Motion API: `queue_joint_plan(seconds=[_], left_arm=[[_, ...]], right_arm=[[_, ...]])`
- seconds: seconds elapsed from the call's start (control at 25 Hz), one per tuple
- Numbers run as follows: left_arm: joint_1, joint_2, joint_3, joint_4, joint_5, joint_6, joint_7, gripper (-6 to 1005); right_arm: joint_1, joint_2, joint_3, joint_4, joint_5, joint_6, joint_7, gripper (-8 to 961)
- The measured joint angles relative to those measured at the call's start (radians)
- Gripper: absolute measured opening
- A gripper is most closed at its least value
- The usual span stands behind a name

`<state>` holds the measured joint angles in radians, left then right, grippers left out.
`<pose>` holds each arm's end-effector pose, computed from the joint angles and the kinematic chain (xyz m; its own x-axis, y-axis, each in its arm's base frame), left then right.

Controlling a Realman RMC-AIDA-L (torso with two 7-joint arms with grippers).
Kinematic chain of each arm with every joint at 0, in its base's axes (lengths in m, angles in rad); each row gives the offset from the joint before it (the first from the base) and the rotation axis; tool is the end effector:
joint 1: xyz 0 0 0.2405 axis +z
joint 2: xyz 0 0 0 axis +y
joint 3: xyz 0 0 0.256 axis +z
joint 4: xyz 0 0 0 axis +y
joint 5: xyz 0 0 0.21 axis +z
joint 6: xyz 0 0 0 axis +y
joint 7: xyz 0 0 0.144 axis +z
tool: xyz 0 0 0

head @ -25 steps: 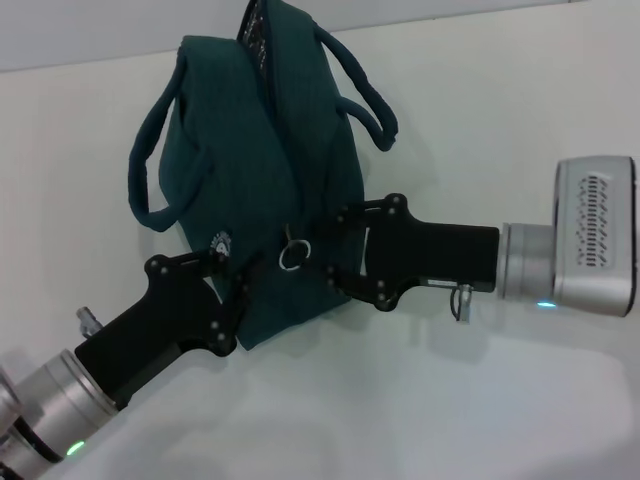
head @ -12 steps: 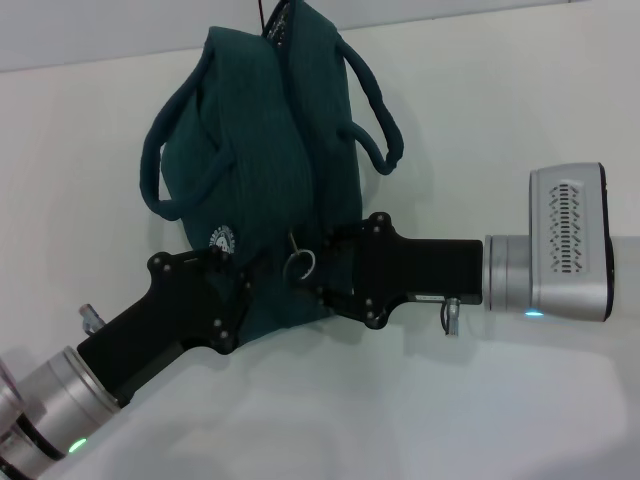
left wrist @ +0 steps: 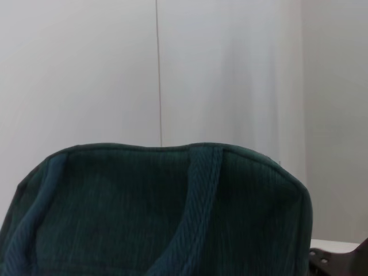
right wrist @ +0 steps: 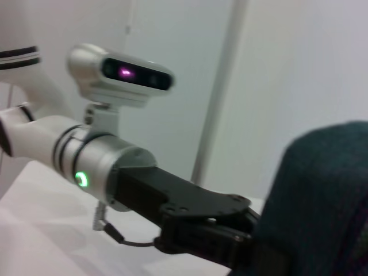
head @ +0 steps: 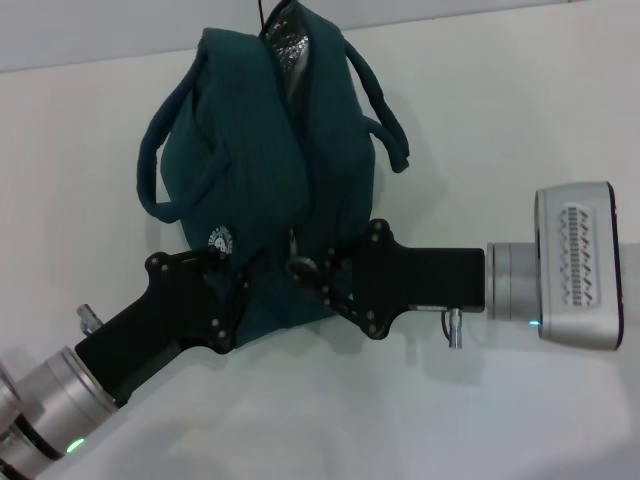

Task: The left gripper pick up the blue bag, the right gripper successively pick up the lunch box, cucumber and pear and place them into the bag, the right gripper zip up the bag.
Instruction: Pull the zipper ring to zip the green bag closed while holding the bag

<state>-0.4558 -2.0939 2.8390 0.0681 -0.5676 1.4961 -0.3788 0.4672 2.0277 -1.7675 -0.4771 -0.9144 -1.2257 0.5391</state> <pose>-0.2659 0.2575 -0.0857 0.6980 -0.0385 0.7151 0.3713 -0.8344 -0.4074 0.2271 0.3022 -0.0853 0.8414 0.2439 -0.4822 0.0495 -0.9234 -0.3806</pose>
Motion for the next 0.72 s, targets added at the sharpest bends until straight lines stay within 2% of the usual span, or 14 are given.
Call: queue_joint_plan(seconds=[0.24,0.72], left_arm=[[0.002,0.001,-0.001,-0.004,0.0,0.001,0.0,68],[-0.004,0.006,0.002,-0.018,0.033,0.001,-0.003,67]], right_arm=[[-0.01,0.0,-0.014,-0.003,0.061,-0.009,-0.098,29],[-0.012,0.0,-0.019,-0.026,0.201,0.004,-0.292,14]])
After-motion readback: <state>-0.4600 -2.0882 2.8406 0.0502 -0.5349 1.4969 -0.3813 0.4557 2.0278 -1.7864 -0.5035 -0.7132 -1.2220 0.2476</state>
